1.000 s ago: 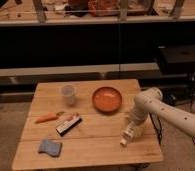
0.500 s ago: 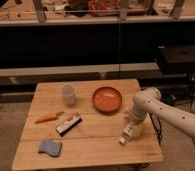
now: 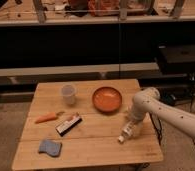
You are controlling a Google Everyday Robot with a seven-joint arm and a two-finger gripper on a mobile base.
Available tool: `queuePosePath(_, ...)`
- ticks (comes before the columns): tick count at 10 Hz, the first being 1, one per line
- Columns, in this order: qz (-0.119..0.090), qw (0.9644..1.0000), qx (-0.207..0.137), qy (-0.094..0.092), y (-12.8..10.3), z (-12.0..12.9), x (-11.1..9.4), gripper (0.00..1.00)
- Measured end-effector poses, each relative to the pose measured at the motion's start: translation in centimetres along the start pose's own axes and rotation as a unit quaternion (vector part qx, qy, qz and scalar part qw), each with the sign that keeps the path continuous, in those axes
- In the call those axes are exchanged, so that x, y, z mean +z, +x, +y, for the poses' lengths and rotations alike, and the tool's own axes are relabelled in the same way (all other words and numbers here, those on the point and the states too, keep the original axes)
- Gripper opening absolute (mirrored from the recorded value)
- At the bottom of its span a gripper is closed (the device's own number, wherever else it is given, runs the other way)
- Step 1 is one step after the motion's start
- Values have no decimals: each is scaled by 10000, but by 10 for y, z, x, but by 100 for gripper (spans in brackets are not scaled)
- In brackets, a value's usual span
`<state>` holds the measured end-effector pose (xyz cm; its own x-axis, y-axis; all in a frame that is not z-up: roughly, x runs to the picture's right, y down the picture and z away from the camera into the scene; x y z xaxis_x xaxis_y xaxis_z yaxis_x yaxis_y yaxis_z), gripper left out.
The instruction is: Place the bottle in the ceramic bowl
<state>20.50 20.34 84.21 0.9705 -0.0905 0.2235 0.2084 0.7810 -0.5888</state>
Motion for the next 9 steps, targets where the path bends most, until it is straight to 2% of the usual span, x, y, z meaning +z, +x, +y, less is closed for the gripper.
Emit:
queuePosePath(3,18,10000,-14,6,-2,-3,2,79)
queuePosePath(4,25,10000,-13,7,-2,-3,3,72)
queuePosePath(9,56,10000,-35,39,-2,-6,2,24)
